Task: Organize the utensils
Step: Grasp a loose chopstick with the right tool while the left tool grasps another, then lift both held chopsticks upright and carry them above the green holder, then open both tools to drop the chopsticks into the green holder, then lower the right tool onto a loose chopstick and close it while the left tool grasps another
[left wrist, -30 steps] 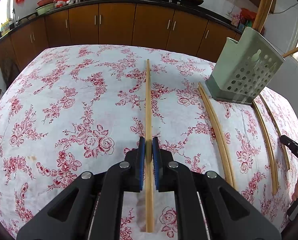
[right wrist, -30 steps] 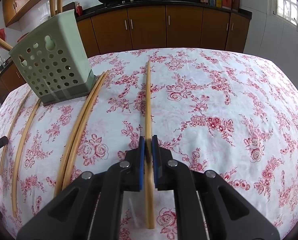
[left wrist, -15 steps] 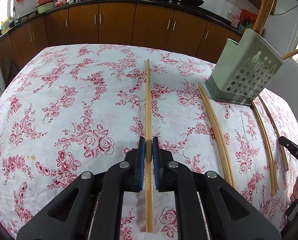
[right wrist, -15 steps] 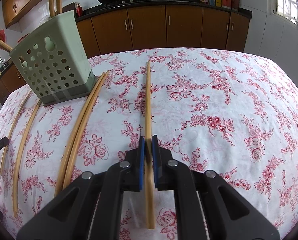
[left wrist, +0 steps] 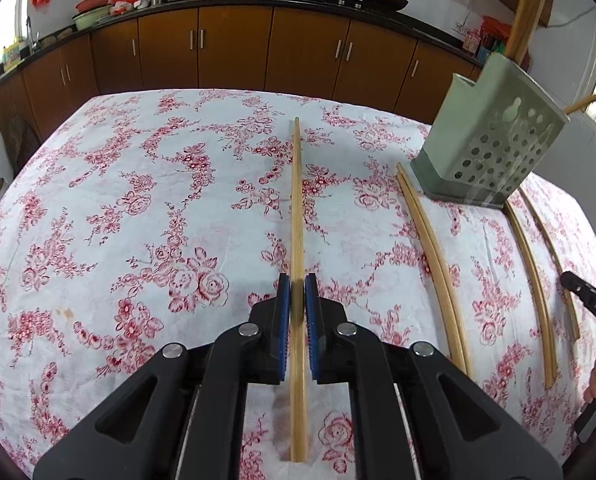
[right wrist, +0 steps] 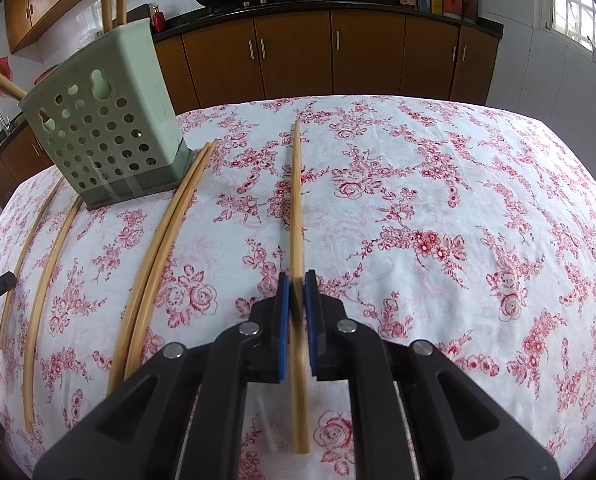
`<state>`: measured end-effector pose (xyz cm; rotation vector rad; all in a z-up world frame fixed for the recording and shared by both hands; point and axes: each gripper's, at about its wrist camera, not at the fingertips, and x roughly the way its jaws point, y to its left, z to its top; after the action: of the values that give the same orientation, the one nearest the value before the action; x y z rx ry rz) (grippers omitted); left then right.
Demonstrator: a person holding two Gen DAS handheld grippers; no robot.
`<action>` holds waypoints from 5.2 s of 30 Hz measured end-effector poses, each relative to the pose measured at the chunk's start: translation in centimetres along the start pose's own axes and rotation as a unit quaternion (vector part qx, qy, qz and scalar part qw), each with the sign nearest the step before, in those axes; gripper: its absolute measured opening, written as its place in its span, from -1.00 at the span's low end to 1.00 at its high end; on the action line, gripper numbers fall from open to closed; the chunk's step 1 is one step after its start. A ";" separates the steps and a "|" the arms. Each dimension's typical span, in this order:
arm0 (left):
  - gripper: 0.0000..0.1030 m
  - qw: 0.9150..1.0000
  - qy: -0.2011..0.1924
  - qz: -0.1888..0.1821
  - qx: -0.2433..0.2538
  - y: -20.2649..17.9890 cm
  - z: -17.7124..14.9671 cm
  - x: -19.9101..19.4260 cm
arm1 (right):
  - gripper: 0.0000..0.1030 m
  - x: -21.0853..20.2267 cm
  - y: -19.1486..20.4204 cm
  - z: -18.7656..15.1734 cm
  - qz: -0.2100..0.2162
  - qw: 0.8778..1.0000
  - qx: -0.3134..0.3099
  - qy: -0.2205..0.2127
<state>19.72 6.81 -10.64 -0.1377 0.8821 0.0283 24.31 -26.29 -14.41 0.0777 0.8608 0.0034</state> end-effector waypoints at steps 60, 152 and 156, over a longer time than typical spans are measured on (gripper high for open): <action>-0.86 0.971 -0.229 -0.061 -0.006 -0.9 6.4 -18.7 | -0.86 -18.6 -2.1 7.0 0.055 0.971 0.024 -0.230; -0.82 0.991 0.008 -0.136 -0.008 -3.8 -1.7 -4.3 | -0.85 -1.4 1.9 -1.1 0.011 0.998 0.052 0.017; -0.82 0.989 0.025 -0.147 0.008 -4.7 -2.5 -3.7 | -0.85 -1.5 -1.0 -0.9 -0.003 0.995 0.096 0.015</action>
<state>15.79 1.89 -8.83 -0.2539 0.9052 -0.2585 22.57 -27.24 -13.94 0.2561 0.8895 -0.0840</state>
